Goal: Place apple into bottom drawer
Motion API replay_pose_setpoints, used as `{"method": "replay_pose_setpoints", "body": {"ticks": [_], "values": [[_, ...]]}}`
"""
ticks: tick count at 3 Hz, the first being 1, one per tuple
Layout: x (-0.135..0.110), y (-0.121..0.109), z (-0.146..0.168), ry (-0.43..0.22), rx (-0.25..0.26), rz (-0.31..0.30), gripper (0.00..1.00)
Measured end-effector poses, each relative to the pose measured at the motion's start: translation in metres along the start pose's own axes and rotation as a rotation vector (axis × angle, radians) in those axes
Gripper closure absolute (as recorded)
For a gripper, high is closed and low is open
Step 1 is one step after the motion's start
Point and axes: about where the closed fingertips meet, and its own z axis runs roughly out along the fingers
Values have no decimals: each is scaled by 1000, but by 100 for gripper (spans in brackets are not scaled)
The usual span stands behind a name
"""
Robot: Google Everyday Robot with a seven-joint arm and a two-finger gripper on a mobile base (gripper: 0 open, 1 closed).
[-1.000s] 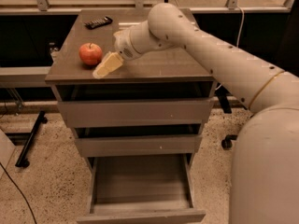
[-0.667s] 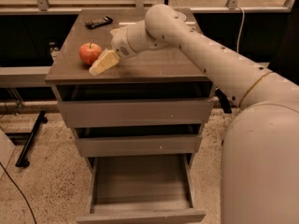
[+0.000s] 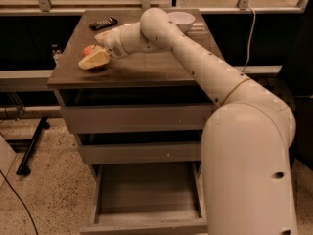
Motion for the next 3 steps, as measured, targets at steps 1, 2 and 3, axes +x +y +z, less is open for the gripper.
{"method": "replay_pose_setpoints", "body": {"ticks": [1,2,3], "values": [[-2,1,18,-33,-34,15,49],[3,3,24,-57,-49,38,72],[2,2,21,-63,-44,40,96]]}}
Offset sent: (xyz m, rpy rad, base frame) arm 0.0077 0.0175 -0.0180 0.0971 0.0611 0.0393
